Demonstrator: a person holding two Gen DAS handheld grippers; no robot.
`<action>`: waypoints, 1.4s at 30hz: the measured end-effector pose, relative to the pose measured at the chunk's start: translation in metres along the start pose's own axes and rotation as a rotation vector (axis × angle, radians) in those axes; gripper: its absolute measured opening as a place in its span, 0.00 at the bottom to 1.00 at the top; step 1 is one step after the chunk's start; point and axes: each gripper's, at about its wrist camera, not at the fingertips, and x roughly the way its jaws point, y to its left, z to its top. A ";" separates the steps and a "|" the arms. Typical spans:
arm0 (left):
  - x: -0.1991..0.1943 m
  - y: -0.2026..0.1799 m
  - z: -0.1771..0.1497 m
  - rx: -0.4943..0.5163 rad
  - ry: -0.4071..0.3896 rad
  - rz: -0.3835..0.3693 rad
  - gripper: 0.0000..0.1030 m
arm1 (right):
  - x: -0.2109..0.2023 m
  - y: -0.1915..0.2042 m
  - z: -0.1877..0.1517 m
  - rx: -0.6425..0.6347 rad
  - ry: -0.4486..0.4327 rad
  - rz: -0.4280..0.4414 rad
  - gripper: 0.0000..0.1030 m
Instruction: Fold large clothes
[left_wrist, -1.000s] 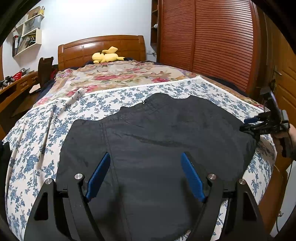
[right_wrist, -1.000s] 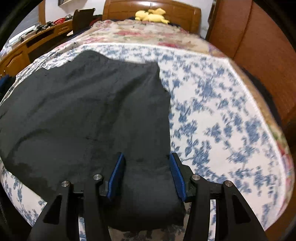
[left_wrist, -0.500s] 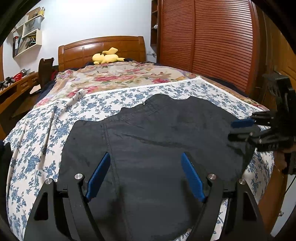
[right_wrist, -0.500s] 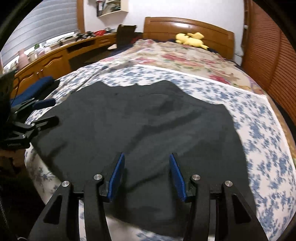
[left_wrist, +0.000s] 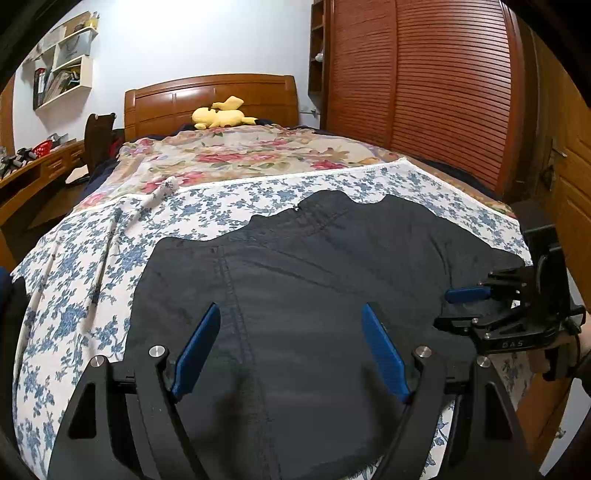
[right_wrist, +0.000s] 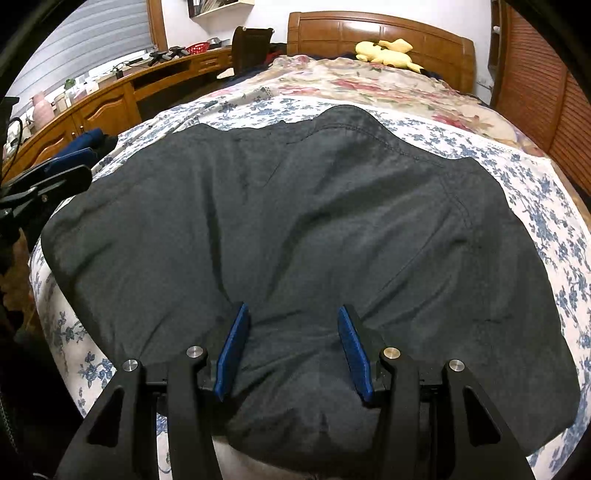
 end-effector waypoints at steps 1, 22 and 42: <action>-0.003 0.000 -0.002 0.000 -0.003 0.009 0.77 | 0.000 0.000 -0.001 -0.006 -0.004 -0.003 0.51; -0.055 0.057 -0.055 -0.187 0.105 0.233 0.65 | 0.002 -0.002 -0.016 -0.051 -0.068 0.008 0.51; -0.041 0.078 -0.099 -0.339 0.179 0.252 0.61 | 0.001 -0.001 -0.023 -0.046 -0.113 0.023 0.51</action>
